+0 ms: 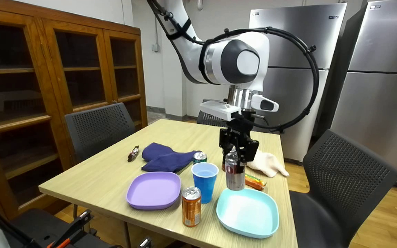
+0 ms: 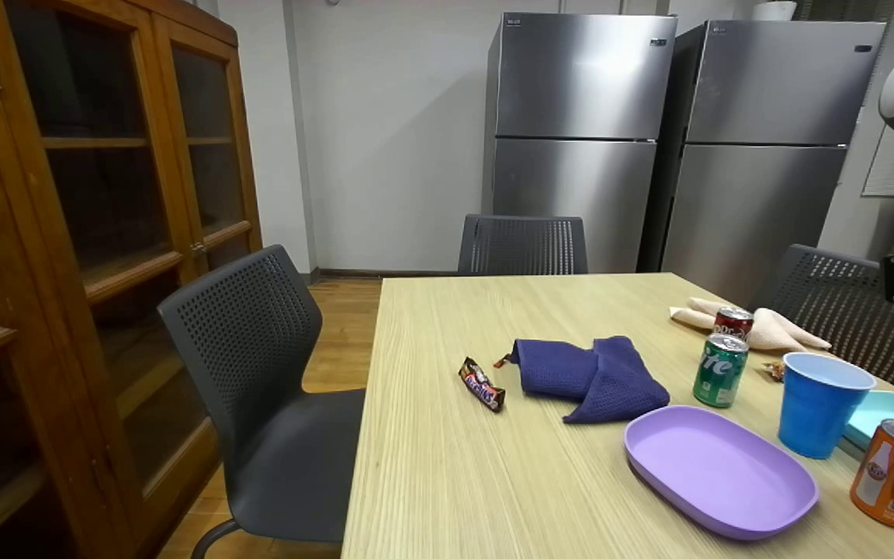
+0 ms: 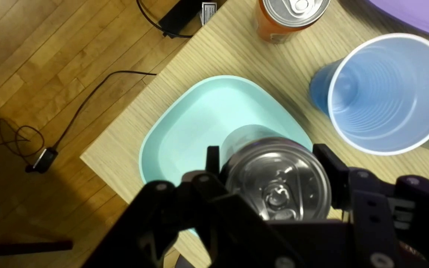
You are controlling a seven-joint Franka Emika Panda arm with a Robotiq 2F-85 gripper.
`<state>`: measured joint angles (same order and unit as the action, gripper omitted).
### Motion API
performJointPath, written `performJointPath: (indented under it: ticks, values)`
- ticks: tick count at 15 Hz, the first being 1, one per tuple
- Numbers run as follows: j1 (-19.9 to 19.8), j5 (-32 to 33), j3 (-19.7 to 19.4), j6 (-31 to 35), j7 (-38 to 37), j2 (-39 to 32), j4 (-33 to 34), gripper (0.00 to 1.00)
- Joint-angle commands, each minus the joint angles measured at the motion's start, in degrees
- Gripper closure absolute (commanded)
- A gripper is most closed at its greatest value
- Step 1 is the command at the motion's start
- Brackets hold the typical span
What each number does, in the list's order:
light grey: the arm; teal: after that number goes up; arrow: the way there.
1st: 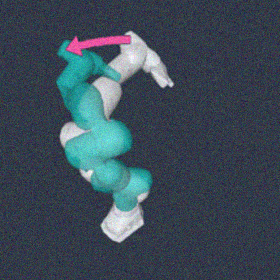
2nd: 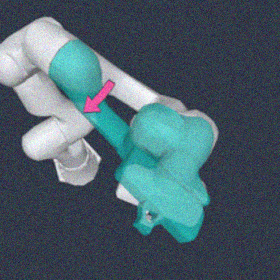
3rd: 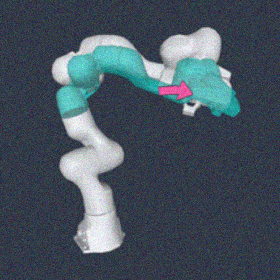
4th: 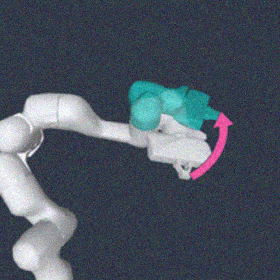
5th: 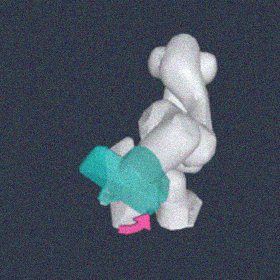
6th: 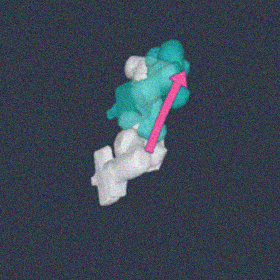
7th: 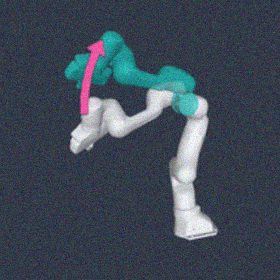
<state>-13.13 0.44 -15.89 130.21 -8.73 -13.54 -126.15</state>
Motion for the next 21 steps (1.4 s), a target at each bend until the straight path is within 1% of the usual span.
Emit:
performJointPath:
  ticks: [1, 8, 13, 21]
  values:
    - [-1.4, -1.4, -0.2, 0.1, -0.5, -2.1, 2.4, 0.62]
    - [-3.5, -5.4, -0.2, 0.1, 0.4, -6.8, 5.5, 0.62]
    - [-3.6, -7.2, 0.3, 0.4, 0.4, -9.1, 6.2, 0.62]
    - [-4.1, -6.6, -0.9, 0.2, -0.1, -10.2, 6.4, 0.62]
